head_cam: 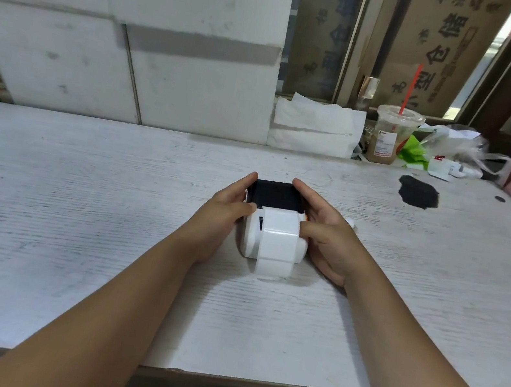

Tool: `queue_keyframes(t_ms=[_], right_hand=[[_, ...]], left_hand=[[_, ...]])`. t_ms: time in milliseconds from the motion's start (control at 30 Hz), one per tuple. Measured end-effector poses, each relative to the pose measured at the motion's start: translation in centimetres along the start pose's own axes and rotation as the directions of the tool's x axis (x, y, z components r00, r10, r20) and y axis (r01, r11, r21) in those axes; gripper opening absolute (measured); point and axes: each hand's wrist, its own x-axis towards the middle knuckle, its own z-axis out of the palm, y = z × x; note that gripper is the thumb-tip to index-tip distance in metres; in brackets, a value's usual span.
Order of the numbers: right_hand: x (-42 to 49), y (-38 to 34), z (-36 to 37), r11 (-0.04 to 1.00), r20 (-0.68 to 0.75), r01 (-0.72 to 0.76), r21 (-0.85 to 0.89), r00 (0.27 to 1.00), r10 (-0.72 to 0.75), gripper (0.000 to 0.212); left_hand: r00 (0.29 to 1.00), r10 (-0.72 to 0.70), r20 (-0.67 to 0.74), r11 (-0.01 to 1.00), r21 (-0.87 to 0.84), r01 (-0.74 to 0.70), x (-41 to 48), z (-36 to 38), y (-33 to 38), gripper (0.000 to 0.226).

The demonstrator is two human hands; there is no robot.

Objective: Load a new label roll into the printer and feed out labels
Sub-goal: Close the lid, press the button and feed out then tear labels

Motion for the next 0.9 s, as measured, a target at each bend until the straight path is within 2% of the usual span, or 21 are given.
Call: queue_keyframes(t_ms=[900], right_hand=[[-0.04, 0.01, 0.31, 0.999, 0.005, 0.022, -0.035, 1.000, -0.022, 0.073]], left_hand=[[1.000, 0.014, 0.016, 0.999, 0.035, -0.015, -0.35, 0.33, 0.25, 0.055]])
